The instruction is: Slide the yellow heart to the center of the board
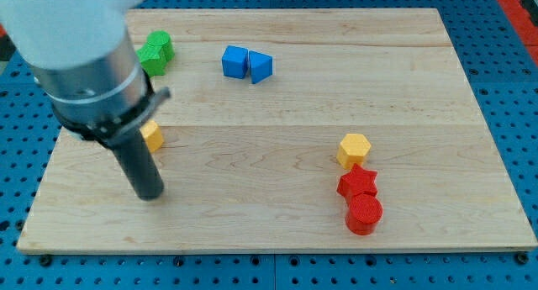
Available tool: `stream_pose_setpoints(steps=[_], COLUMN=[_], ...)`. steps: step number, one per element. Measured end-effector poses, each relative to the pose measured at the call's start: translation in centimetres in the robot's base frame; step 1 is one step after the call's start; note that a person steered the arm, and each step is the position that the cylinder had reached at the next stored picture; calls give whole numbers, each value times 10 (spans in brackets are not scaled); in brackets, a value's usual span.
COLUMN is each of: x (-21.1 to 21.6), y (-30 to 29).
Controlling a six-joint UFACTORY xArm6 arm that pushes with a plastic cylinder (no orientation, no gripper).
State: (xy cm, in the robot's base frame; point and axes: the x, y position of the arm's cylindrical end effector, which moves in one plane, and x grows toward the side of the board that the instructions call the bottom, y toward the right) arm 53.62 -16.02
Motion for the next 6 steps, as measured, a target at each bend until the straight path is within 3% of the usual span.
stream_pose_setpoints(steps=[1, 2, 3, 4, 6], x=[-44, -69, -72, -108, -111], y=[-10, -10, -49, -57, 146])
